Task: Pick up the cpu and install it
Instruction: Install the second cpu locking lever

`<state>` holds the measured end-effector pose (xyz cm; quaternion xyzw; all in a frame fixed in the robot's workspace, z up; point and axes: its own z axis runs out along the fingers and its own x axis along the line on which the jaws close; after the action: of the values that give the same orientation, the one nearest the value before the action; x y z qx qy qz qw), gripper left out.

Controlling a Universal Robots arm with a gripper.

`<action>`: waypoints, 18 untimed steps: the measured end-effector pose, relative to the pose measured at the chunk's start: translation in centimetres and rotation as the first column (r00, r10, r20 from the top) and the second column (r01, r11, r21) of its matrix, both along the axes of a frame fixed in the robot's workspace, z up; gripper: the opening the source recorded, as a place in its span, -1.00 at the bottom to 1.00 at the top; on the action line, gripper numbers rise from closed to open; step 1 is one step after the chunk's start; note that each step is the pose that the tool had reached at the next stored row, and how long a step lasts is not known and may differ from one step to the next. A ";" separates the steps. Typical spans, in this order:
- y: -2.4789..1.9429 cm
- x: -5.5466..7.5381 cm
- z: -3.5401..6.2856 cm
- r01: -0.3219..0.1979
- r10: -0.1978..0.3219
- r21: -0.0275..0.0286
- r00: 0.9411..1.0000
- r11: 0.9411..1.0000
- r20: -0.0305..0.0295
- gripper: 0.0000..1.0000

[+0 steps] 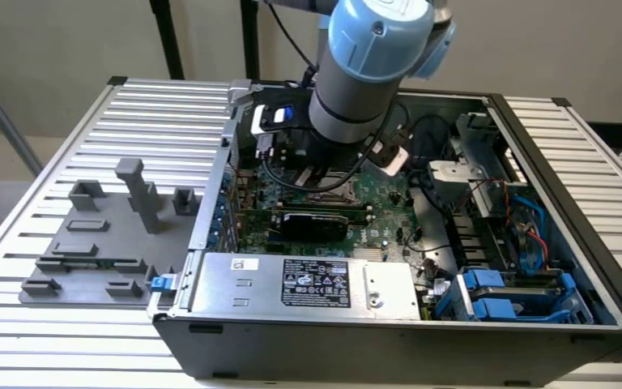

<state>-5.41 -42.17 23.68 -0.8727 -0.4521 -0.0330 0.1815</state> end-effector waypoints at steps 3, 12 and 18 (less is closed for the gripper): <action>0.18 -0.2 -0.38 0.004 -0.004 -0.001 1.000 1.000 0.000 -0.79; 0.44 -1.1 -1.41 0.012 -0.012 -0.013 1.000 1.000 0.000 -0.79; 0.65 -1.4 -2.13 0.016 -0.016 -0.025 1.000 1.000 0.000 -0.79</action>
<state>-6.85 -41.52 21.55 -0.8785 -0.4454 -0.0288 0.1703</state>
